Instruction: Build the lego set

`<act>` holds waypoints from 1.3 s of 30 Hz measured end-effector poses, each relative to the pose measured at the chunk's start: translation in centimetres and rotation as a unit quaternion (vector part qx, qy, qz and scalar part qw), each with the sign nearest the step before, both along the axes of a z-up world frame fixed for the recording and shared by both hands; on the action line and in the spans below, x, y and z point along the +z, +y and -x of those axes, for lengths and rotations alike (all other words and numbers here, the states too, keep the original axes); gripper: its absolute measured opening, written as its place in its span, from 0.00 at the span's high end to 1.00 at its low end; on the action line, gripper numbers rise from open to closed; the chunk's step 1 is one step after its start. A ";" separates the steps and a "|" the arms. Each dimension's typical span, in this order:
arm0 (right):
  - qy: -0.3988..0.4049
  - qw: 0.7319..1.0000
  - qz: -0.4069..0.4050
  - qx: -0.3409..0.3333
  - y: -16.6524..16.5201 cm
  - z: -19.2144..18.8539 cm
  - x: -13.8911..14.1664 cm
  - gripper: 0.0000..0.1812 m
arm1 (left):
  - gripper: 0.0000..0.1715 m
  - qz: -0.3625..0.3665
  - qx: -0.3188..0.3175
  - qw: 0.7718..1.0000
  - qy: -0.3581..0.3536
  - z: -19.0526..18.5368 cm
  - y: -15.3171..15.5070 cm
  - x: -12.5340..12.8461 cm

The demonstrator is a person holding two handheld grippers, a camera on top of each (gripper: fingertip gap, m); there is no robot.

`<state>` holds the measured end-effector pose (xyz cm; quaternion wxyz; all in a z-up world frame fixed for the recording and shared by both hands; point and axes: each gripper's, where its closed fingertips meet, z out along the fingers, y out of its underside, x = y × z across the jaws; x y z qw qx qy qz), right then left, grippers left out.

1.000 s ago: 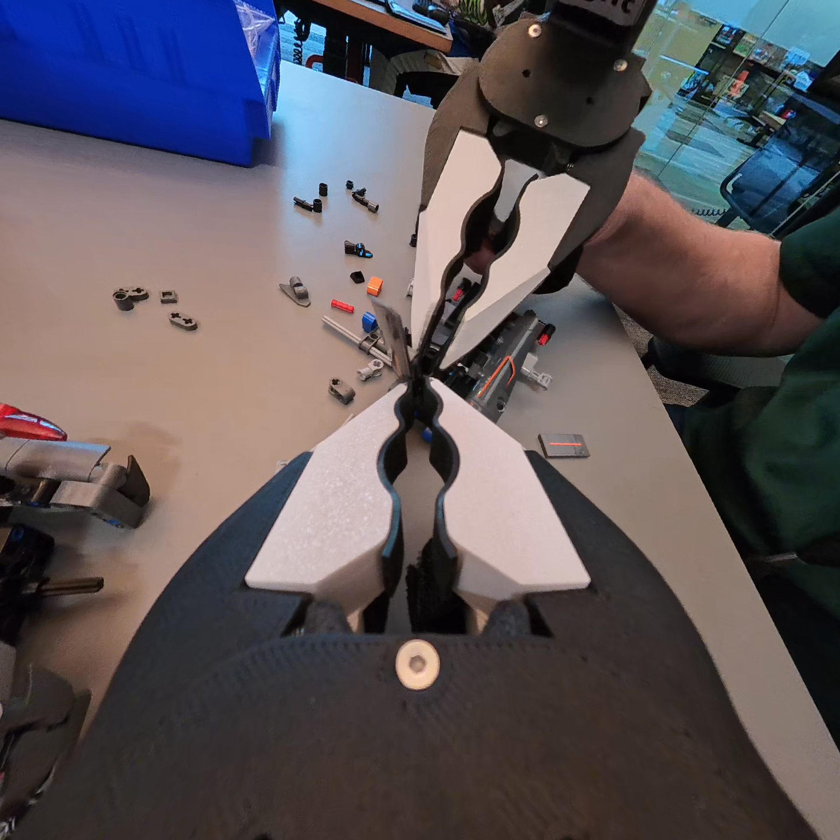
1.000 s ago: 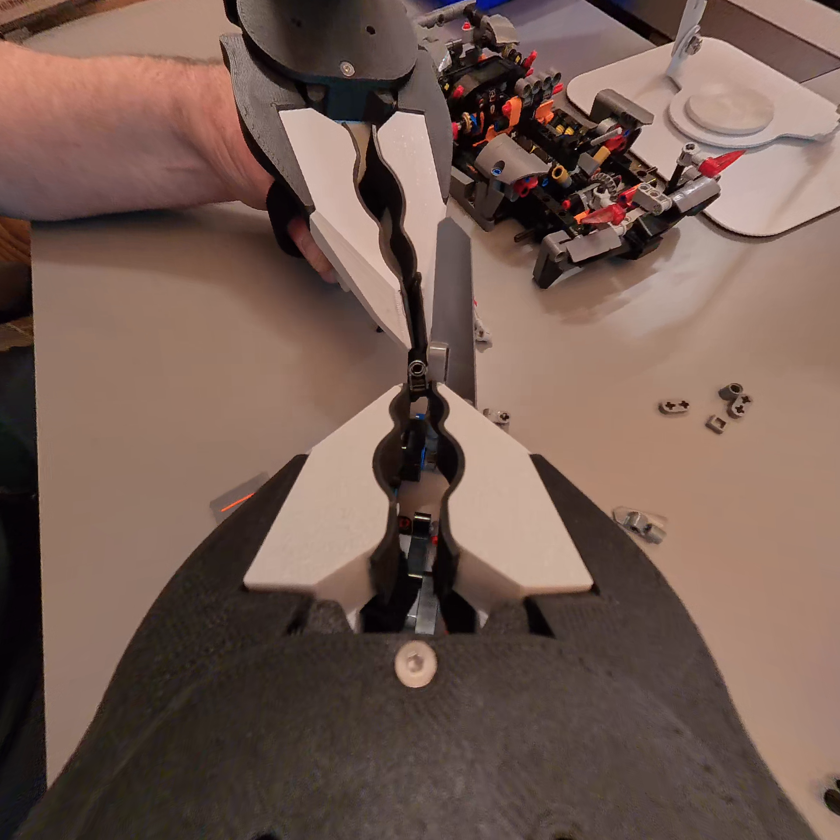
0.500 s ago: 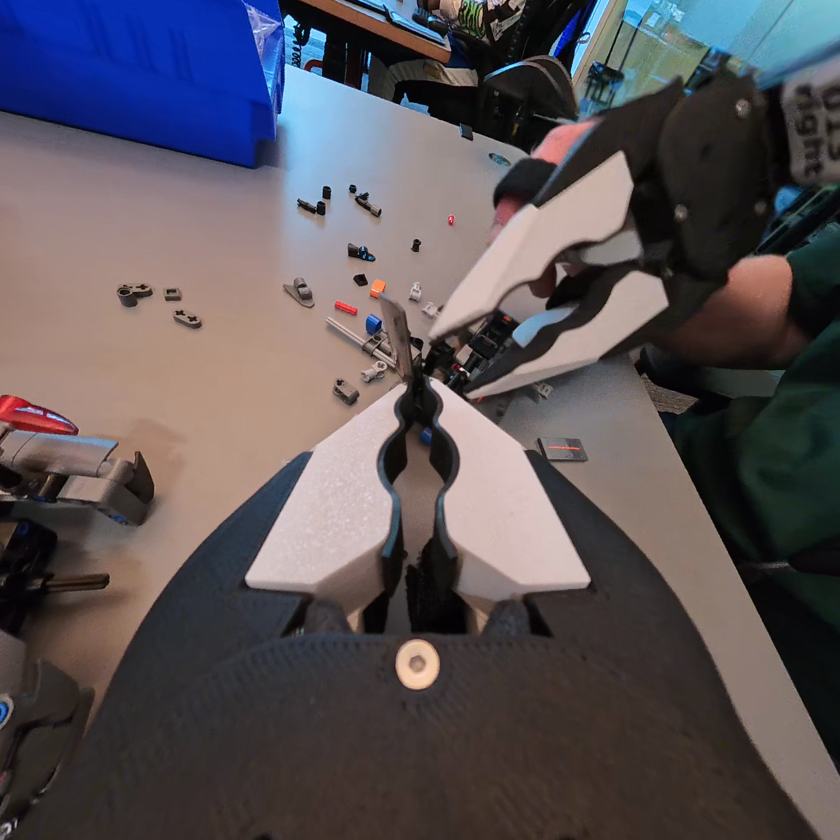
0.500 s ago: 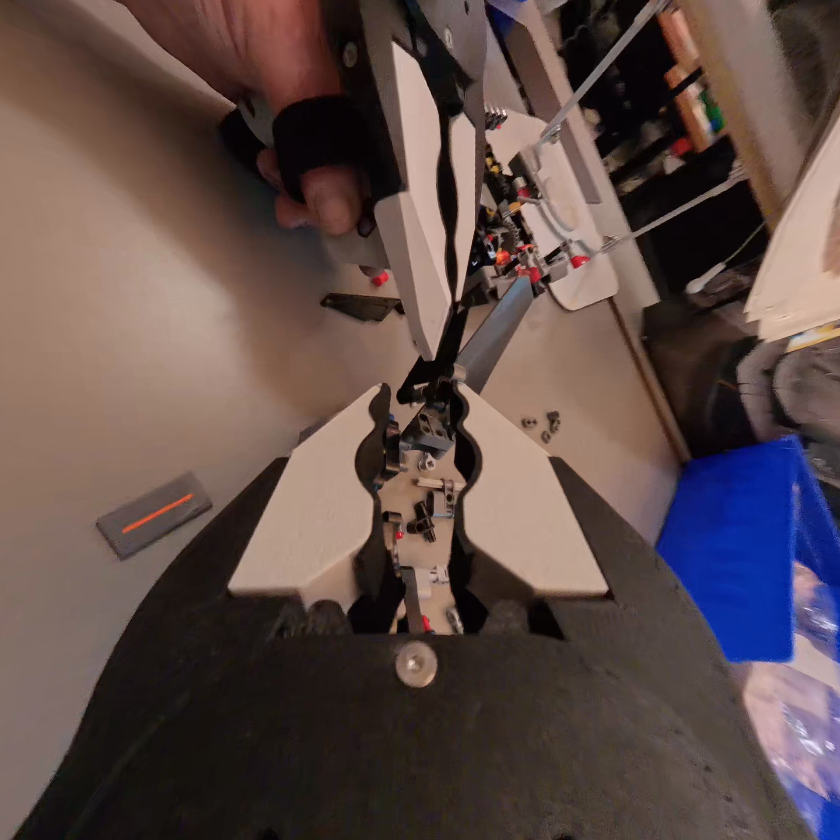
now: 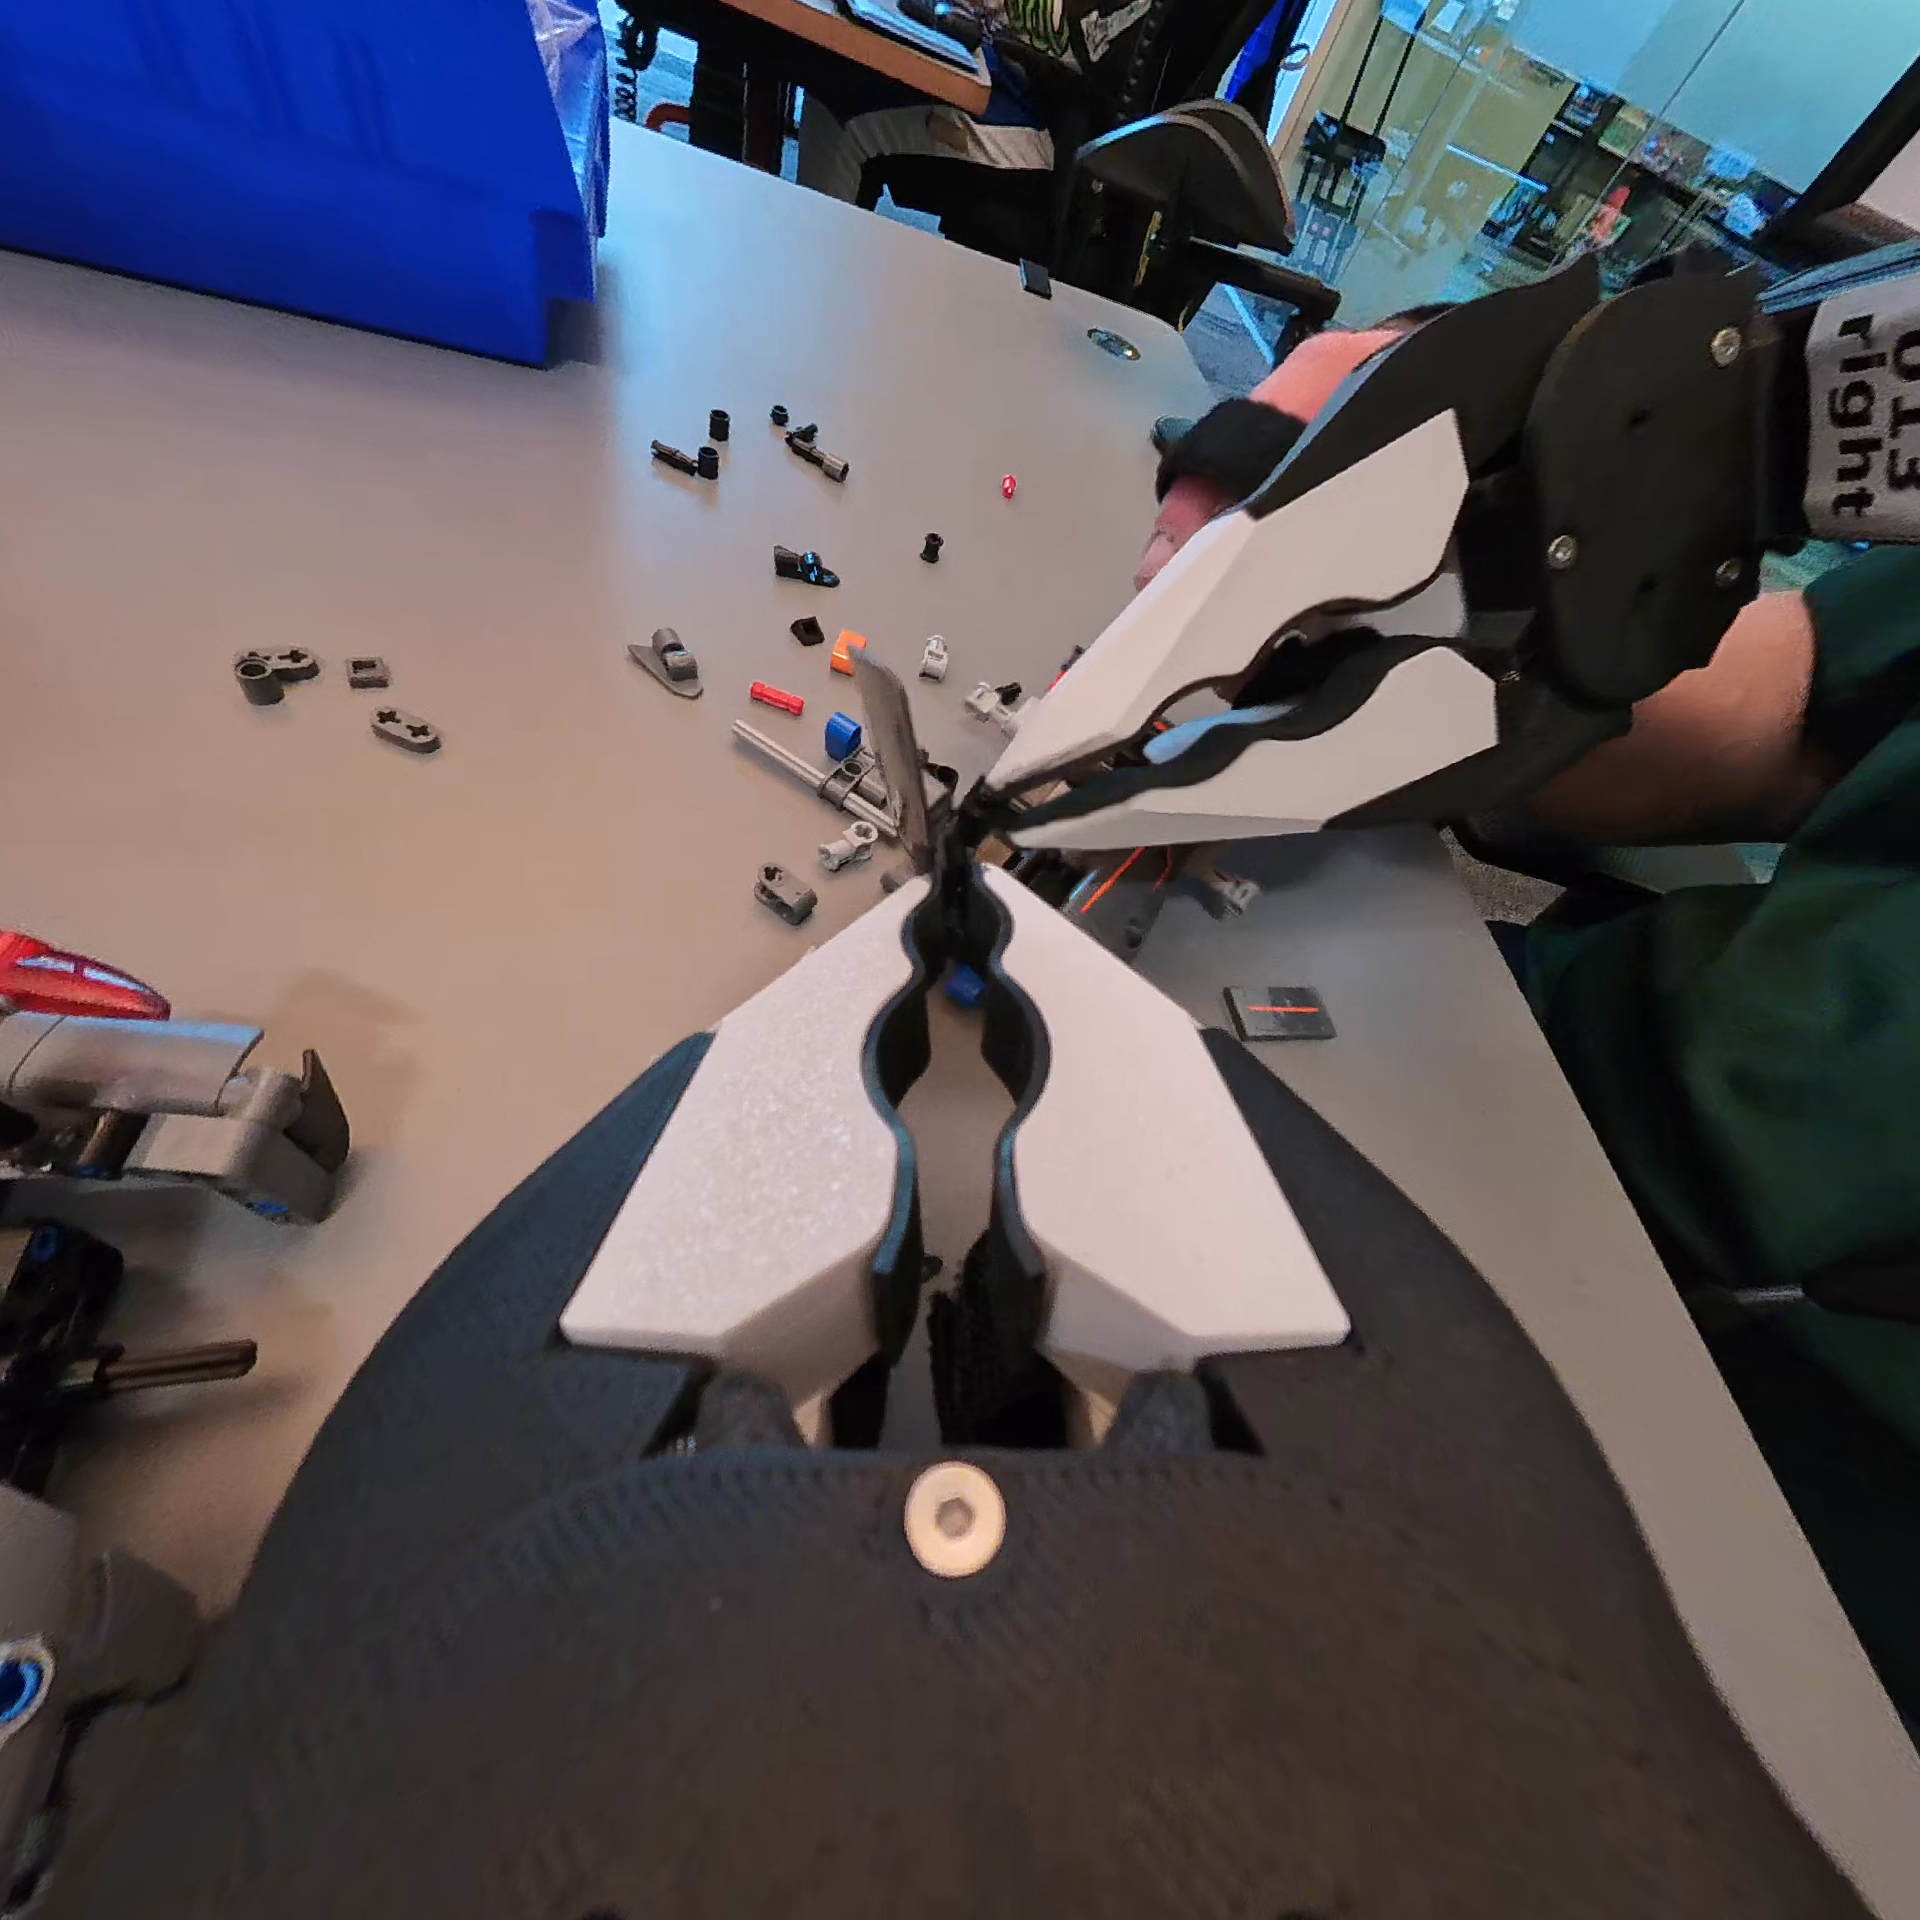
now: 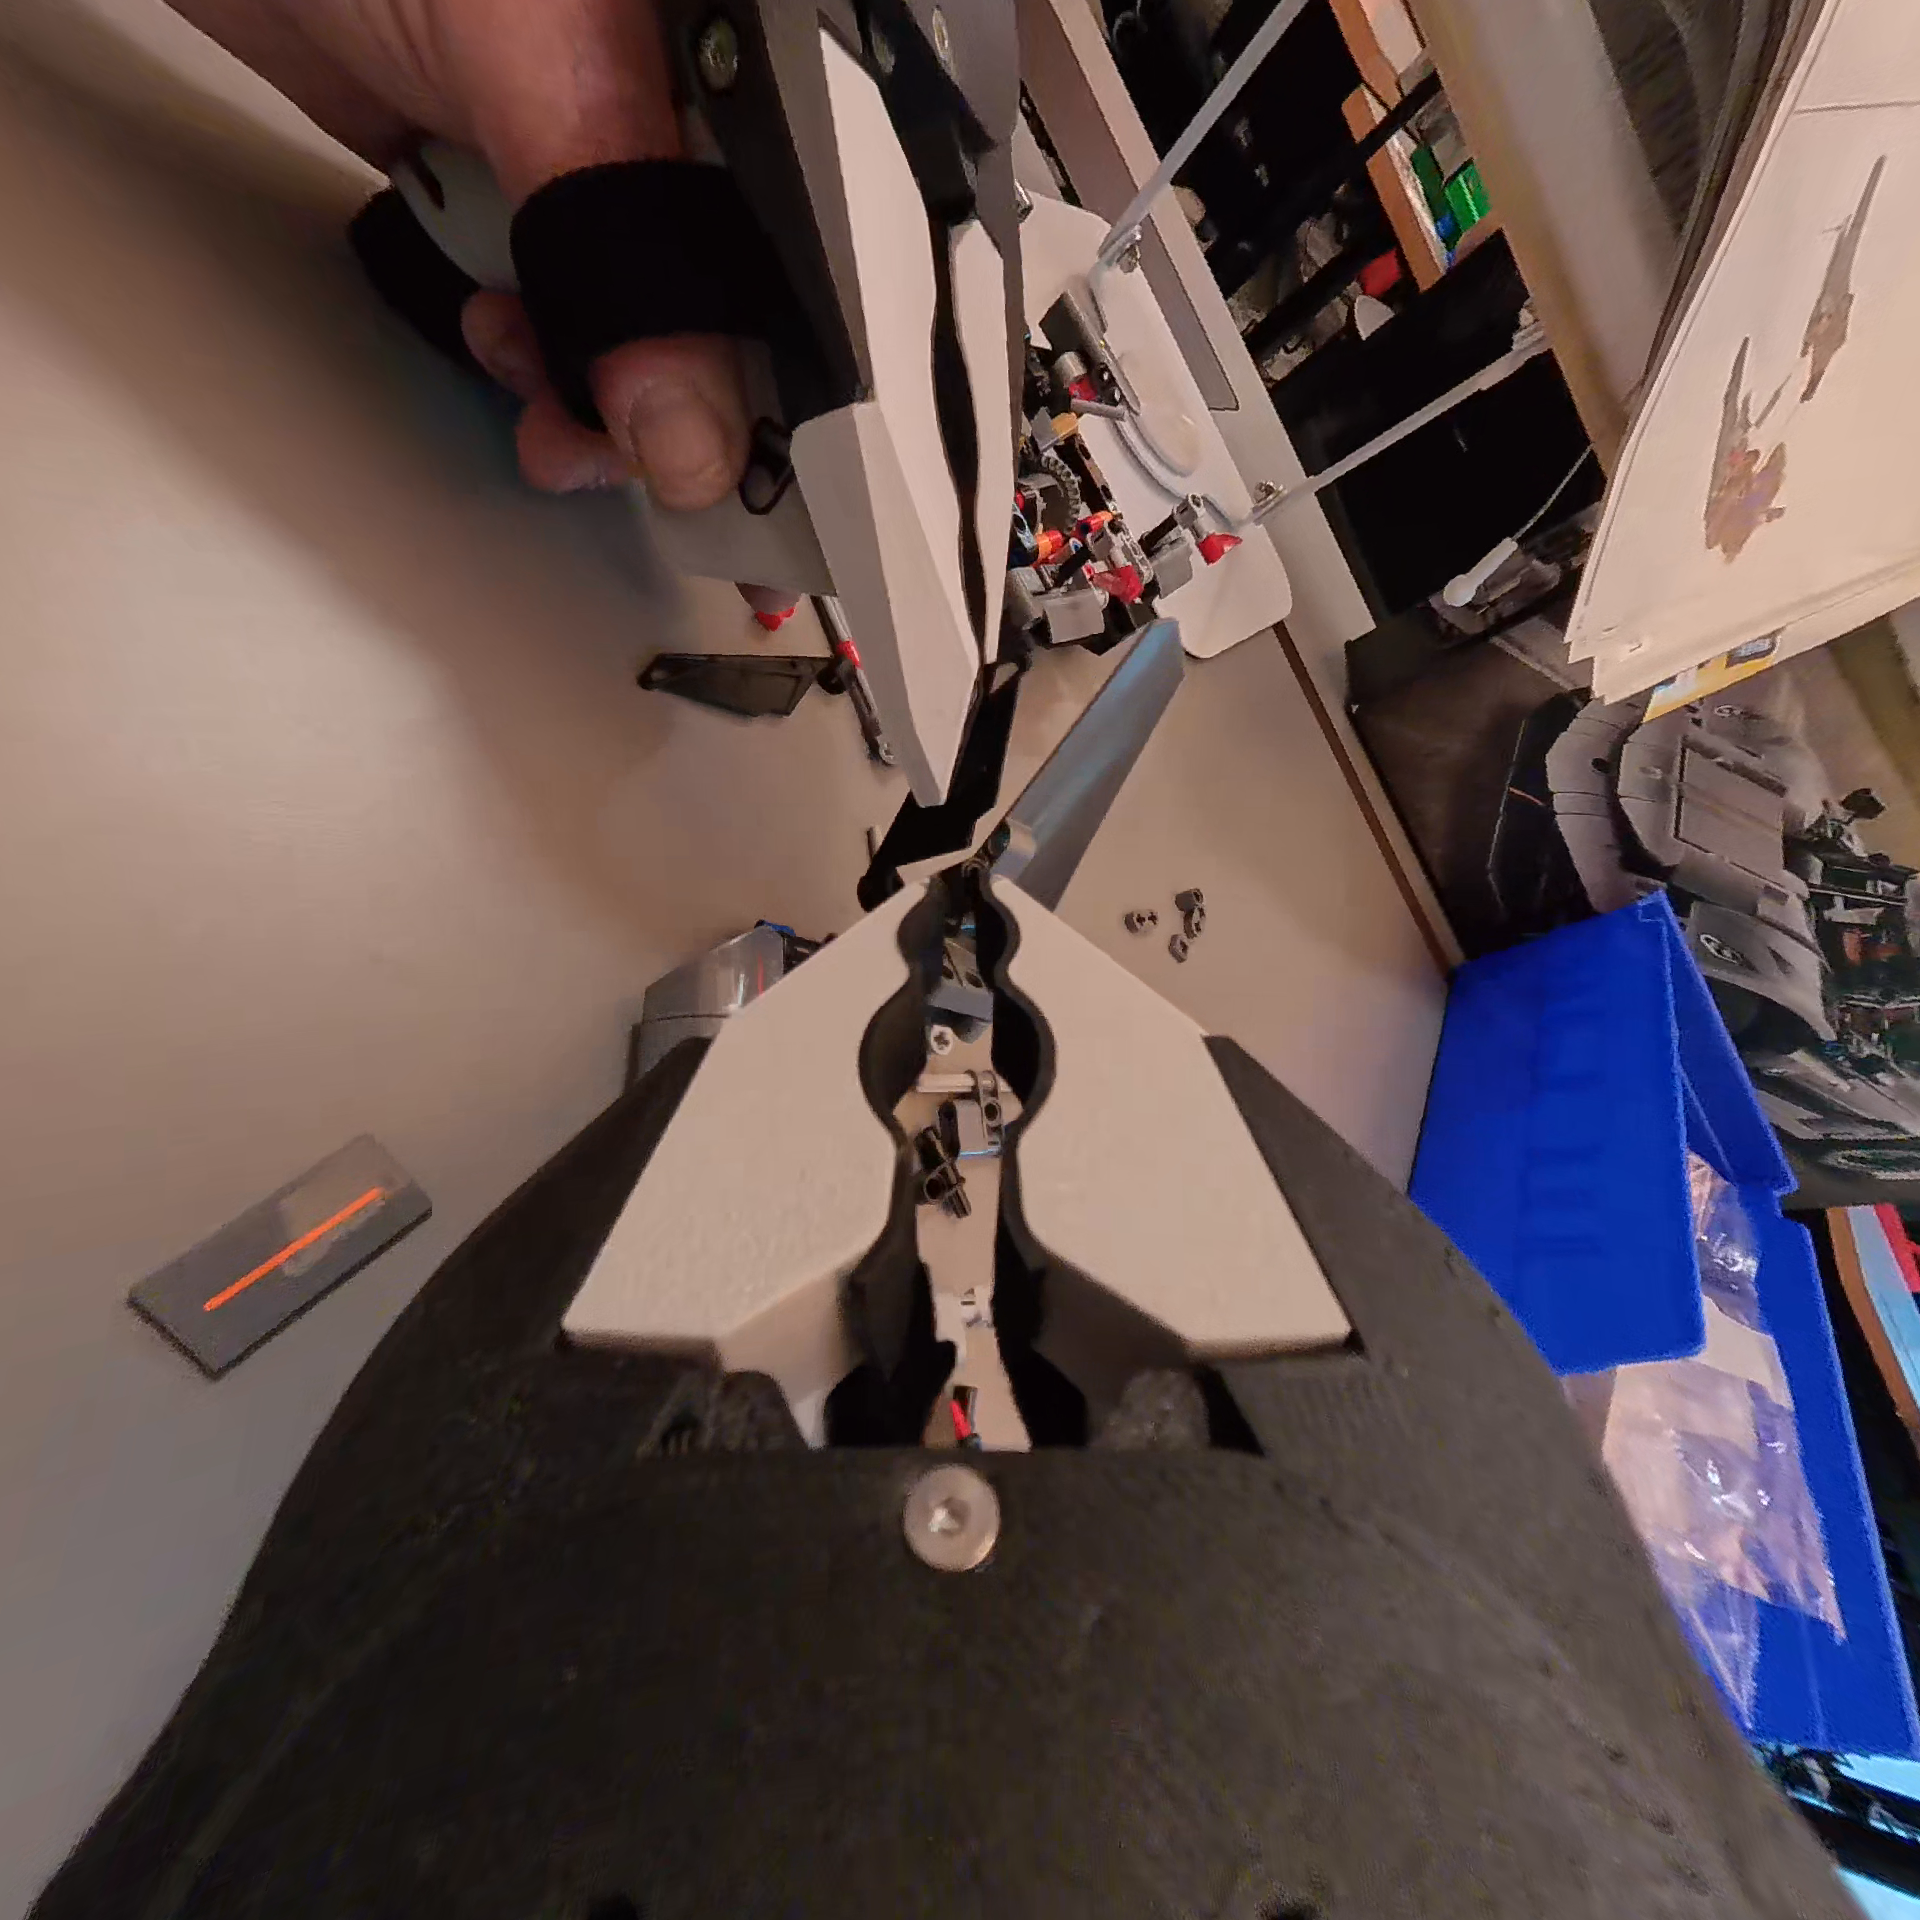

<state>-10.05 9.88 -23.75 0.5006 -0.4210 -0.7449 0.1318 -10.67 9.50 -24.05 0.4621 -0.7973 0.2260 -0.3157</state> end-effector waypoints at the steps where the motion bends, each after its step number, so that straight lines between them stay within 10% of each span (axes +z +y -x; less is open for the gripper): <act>1: -0.001 1.000 -0.002 -0.001 0.1 0.0 0.0 0.99 | 1.00 -0.004 -0.001 1.000 -0.003 0.0 0.0 0.1; 39: 0.009 1.000 -0.004 -0.015 0.8 0.5 -0.6 0.87 | 1.00 -0.008 -0.023 1.000 0.007 0.0 1.1 0.1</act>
